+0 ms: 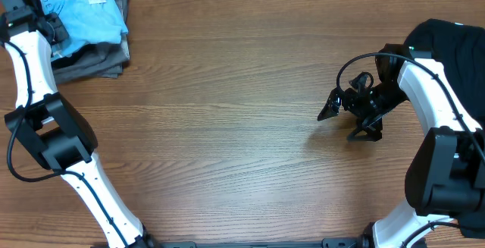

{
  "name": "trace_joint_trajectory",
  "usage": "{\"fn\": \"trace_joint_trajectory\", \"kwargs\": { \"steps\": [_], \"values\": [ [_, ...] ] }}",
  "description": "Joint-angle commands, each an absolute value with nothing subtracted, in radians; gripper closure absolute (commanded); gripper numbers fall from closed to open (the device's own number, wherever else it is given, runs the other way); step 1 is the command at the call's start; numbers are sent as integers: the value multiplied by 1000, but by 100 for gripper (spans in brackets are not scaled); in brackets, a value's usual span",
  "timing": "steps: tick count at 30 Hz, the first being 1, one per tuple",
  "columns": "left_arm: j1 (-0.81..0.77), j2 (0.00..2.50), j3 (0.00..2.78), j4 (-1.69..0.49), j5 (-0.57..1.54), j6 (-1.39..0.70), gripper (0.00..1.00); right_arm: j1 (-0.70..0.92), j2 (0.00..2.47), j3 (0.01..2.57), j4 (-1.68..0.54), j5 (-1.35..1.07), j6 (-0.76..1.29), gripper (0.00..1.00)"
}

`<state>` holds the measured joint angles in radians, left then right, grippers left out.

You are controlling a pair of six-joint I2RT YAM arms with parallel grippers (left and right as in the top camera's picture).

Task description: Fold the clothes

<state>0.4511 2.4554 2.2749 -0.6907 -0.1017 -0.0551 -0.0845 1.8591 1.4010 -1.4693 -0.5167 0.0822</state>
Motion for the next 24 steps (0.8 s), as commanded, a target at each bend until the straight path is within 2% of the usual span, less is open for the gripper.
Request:
{"fn": "trace_joint_trajectory", "kwargs": {
  "steps": [1, 3, 5, 10, 13, 19, 24],
  "values": [
    [459, 2395, 2302, -691, -110, -61, 77, -86, 1861, 1422, -1459, -525, 82, 2],
    [453, 2352, 2307, -691, -104, -74, 70, -85, 1861, 1422, -1456, -526, 82, 4],
    [443, 2296, 2307, -691, -84, -83, 55, -85, 1861, 1422, -1452, -526, 82, 5],
    [410, 2135, 2307, -711, -54, -86, 28, -85, 1837, 1422, -1425, -526, 105, 7],
    [384, 2041, 2307, -743, -54, -87, 0, -86, 1784, 1422, -1410, -526, 105, 7],
    [315, 1831, 2307, -925, -40, -120, 0, -86, 1583, 1422, -1409, -525, 104, 6],
    [255, 1669, 2307, -1097, 142, -120, 0, -85, 1361, 1422, -1417, -525, 108, 6]
  ]
}}
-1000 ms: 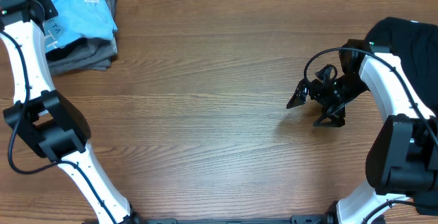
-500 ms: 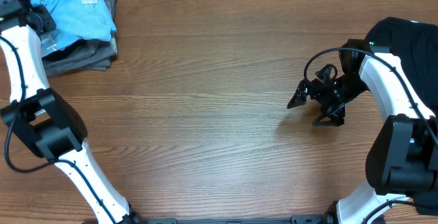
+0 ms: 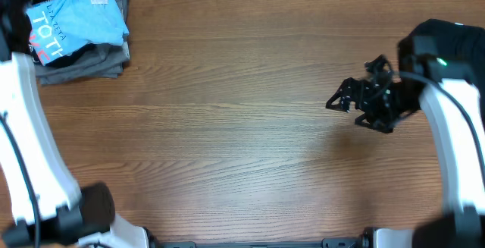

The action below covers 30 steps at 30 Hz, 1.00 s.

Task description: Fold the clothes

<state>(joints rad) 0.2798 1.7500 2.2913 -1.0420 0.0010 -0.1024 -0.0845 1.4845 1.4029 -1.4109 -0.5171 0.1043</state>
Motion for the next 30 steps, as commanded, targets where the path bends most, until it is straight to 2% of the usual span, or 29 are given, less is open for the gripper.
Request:
{"fn": "trace_joint_trajectory", "kwargs": {
  "steps": [1, 4, 8, 12, 16, 20, 23, 30],
  "values": [
    [243, 1638, 2307, -1134, 197, -120, 0, -85, 1314, 1422, -1425, -525, 108, 6],
    [204, 1567, 2307, -1239, 299, -120, 0, -85, 1181, 1416, -1460, -489, 109, 6],
    [117, 1499, 2298, -1376, 307, -120, 0, -86, 984, 1366, -1471, -411, 138, 4],
    [-7, 1437, 2245, -1419, 303, -101, 0, -86, 794, 1286, -1460, -411, 172, 3],
    [-133, 1356, 2129, -1404, 265, -107, 0, -86, 624, 1208, -1438, -410, 209, 3],
    [-260, 1237, 1934, -1382, 117, -200, 0, -86, 501, 1157, -1446, -408, 243, 2],
    [-362, 1082, 1703, -1291, 46, -243, 0, -86, 456, 1139, -1446, -386, 289, 1],
    [-458, 720, 1302, -1082, 19, -297, 0, -86, 454, 1138, -1446, -382, 301, 0]
  ]
}}
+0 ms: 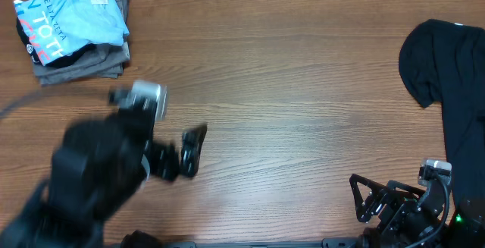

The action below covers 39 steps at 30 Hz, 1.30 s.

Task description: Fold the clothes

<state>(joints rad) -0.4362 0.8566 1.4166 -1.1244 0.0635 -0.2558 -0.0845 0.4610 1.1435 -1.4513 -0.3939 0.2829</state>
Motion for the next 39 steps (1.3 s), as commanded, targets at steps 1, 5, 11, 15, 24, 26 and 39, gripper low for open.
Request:
{"fn": "trace_joint_trajectory", "kwargs": {
  "steps": [1, 5, 11, 15, 24, 26, 39],
  "values": [
    [-459, 661, 1240, -1061, 20, -297, 0, -86, 454, 1138, -1446, -382, 301, 0],
    [-459, 500, 1069, -1037, 19, -348, 0, -86, 454, 1138, -1442, -352, 300, 0],
    [-459, 435, 943, -1030, 18, -374, 0, -86, 454, 1138, -1443, -315, 301, 0],
    [-459, 437, 899, -1023, 18, -375, 0, -86, 454, 1138, -1449, -315, 300, 0],
    [-459, 437, 875, -1023, 18, -374, 0, -86, 454, 1138, -1450, -315, 300, 0],
    [-459, 437, 875, -1028, 18, -374, 0, -86, 454, 1138, -1450, -315, 300, 0],
    [-459, 437, 875, -1111, 18, -374, 0, -86, 453, 1138, -1453, -315, 300, 0]
  ]
}}
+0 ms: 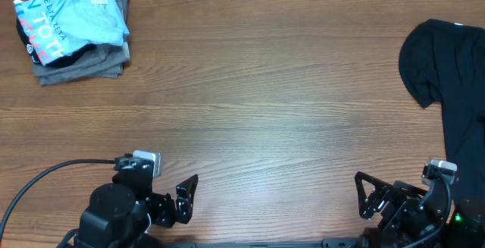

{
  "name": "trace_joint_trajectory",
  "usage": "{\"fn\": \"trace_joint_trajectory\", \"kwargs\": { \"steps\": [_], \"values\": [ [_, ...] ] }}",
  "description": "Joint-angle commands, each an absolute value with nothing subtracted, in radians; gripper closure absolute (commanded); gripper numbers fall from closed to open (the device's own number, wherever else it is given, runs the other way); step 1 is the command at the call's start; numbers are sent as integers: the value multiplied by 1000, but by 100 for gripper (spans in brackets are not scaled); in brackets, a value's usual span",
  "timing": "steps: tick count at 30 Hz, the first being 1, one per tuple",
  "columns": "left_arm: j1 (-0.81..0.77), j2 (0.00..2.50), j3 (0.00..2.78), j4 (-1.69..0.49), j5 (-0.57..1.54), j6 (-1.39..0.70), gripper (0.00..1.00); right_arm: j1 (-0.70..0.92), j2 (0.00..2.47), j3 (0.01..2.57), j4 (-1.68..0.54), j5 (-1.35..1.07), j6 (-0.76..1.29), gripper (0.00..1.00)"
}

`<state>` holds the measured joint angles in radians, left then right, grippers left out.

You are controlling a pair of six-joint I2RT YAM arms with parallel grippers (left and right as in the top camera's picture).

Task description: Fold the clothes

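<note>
A folded light-blue T-shirt (72, 19) lies on top of a stack of folded grey and dark clothes (83, 60) in the far left corner of the table. A black garment (453, 73) lies unfolded at the right edge, partly off the table. My left gripper (186, 199) sits low at the near edge, left of centre, open and holding nothing. My right gripper (369, 196) rests at the near right edge, also open and holding nothing. Both are far from the clothes.
The wooden table (258, 104) spans the whole view. A black cable (45, 180) loops from the left arm's base toward the near left corner.
The left arm has drawn back from the table's left middle to the near edge and is sharp instead of blurred. The right gripper stays at the near right edge, almost unmoved.
The left arm first reached over the stack at the far left, with the light-blue shirt on top. The right gripper hovered open beside the black garment. Later both arms were away from the clothes, and now both rest at the near edge. The stack and black garment lie unchanged.
</note>
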<state>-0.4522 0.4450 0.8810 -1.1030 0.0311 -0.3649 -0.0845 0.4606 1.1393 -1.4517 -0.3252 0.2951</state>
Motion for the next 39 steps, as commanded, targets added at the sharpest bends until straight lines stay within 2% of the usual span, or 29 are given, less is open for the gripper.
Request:
{"fn": "trace_joint_trajectory", "kwargs": {
  "steps": [1, 7, 12, 24, 28, 39],
  "values": [
    [-459, 437, 875, -1113, 18, -374, 0, -86, 451, 1138, -1454, -315, 300, 0],
    [-459, 437, 875, -1129, 18, -374, 0, -86, 427, 1117, -1390, -281, 292, 0],
    [-459, 437, 875, -1129, 18, -374, 0, -85, 368, 975, -1119, -285, 292, 0],
    [-459, 437, 875, -1129, 18, -374, 0, 4, 161, 374, -394, -289, 238, 0],
    [-459, 437, 875, -1129, 18, -374, 0, 20, 89, 218, -232, -288, 192, 0],
    [-459, 437, 875, -1129, 18, -374, 0, 20, 2, 7, 16, -229, 182, 0]
  ]
}}
